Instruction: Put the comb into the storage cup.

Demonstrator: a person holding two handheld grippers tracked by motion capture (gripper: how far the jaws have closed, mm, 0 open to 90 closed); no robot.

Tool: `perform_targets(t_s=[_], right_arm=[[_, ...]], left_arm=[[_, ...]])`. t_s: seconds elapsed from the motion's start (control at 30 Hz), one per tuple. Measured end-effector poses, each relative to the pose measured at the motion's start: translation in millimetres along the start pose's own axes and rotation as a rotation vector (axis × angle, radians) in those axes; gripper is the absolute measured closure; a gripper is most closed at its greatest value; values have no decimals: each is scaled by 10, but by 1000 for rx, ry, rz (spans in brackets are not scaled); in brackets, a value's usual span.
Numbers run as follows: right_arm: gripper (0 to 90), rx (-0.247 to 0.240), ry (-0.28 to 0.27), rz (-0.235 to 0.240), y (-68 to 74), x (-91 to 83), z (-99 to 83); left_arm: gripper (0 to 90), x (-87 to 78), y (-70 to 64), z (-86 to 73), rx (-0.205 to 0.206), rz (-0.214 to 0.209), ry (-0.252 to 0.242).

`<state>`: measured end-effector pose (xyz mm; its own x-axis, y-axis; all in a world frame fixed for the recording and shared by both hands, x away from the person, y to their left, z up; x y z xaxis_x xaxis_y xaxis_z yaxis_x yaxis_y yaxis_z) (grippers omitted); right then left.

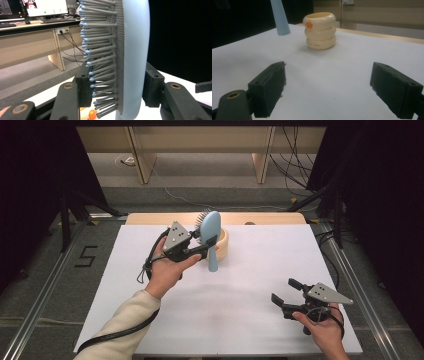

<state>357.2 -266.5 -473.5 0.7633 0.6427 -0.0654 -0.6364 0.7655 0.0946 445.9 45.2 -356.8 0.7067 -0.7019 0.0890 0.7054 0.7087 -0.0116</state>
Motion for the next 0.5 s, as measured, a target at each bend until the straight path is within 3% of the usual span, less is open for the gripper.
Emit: perform_targets(t_s=[0.5], right_arm=[[140, 1, -2, 3, 7, -5, -5]], left_arm=[[514, 88, 82, 130, 8, 16, -16]])
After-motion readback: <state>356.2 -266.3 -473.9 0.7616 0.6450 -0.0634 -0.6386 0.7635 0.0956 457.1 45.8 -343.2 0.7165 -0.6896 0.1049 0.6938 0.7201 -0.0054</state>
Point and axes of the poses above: each handheld gripper's, and its own axes: x roughly forward along the jaws, z roughly out of its top, y roughly to its left, the point moved 5 cm from there along x, roughly forward along the jaws, and after that the axes turned 13 degrees about -y, right-handed, at the moved point
